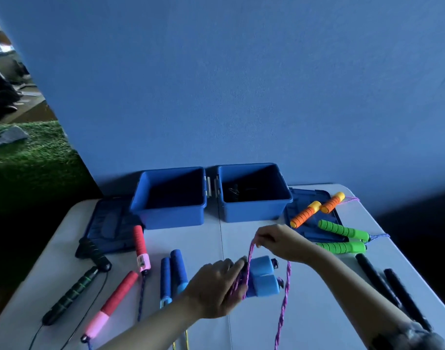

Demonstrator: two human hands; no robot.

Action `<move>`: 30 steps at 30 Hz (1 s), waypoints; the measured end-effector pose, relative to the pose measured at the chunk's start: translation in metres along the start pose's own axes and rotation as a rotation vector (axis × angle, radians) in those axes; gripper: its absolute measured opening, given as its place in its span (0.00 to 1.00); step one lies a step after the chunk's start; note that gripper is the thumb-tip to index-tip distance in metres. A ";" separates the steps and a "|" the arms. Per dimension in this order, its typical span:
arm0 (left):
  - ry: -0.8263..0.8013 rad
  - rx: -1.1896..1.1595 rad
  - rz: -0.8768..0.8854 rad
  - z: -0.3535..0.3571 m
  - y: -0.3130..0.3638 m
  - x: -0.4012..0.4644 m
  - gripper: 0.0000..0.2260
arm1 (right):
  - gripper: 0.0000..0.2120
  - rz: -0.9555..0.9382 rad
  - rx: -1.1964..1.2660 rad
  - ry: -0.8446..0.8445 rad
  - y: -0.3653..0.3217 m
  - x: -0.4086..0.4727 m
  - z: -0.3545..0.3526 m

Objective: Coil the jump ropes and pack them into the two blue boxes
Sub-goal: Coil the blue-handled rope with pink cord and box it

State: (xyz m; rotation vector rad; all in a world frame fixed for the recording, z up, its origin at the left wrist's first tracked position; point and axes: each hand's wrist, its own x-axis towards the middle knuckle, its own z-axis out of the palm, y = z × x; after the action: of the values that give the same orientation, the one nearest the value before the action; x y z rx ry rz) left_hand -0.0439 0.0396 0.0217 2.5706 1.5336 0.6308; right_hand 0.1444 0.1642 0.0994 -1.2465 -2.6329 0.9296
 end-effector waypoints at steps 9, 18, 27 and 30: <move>0.123 -0.197 -0.211 -0.028 0.000 0.010 0.30 | 0.12 0.267 0.498 0.022 0.019 -0.009 0.028; 0.433 -0.265 -0.675 -0.048 -0.035 0.044 0.37 | 0.12 0.208 0.713 -0.028 -0.028 -0.018 0.097; 0.245 0.080 -0.917 -0.048 -0.089 0.035 0.28 | 0.11 0.074 0.192 -0.037 -0.048 -0.049 0.100; 0.104 0.138 -0.859 -0.036 -0.085 0.024 0.33 | 0.11 0.003 0.110 0.026 -0.062 -0.053 0.073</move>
State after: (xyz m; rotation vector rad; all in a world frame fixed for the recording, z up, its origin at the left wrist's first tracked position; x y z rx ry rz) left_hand -0.1174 0.0977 0.0381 1.6664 2.5057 0.5460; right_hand 0.1149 0.0597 0.0836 -1.2283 -2.5233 1.0363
